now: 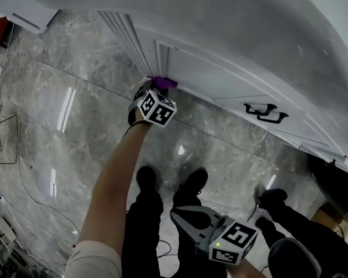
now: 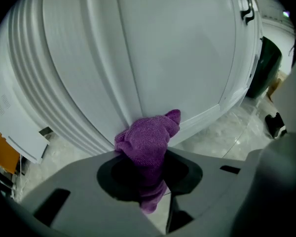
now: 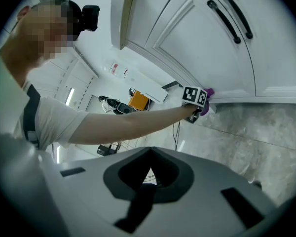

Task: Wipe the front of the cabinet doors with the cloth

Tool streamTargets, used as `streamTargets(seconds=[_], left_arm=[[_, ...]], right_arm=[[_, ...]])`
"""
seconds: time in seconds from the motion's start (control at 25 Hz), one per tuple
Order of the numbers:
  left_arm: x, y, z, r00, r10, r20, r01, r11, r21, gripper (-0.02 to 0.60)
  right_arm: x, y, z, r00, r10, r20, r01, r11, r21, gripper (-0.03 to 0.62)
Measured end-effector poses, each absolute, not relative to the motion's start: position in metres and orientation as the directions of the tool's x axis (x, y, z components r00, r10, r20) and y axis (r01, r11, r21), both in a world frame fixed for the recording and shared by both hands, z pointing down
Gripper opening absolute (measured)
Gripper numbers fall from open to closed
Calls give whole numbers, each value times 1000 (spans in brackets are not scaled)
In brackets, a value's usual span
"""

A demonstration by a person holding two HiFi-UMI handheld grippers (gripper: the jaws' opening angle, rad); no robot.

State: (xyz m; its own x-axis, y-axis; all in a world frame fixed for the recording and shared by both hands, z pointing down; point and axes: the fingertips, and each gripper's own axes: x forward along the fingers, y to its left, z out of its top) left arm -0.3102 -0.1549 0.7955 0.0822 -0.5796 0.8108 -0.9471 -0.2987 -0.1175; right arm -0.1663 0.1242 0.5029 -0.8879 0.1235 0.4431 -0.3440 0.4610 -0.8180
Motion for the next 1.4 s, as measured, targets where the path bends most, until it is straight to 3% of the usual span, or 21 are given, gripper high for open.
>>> streamTargets(seconds=[0.16,0.32,0.52,0.72,1.08,1.4], left_arm=[[-306,-148,797,96,-560,823,-963,-260,-65,117],[-286,-113,722,159,-613,774,-971,-240,10,117],[-252,-98,538,240,-800,549,-968,-237,78,119],[-224,-142,410,268,-908,321,-958,-286,-8,120],[-217,-164,410,252,-914,317,-951,-294,-94,120],[-200,-173,501,280,-844,457,-920,-372,-124,117]], right_arm=[[-162,130,503,-877,122,465,-366,457,-811,9],[-157,137,477,-875,119,470,-379,435,-817,9],[-159,147,439,-880,131,457,-370,416,-831,9],[-166,147,424,-892,120,435,-353,415,-839,9],[-157,143,410,-896,108,430,-345,437,-831,9],[-150,142,424,-907,83,412,-344,419,-841,9]])
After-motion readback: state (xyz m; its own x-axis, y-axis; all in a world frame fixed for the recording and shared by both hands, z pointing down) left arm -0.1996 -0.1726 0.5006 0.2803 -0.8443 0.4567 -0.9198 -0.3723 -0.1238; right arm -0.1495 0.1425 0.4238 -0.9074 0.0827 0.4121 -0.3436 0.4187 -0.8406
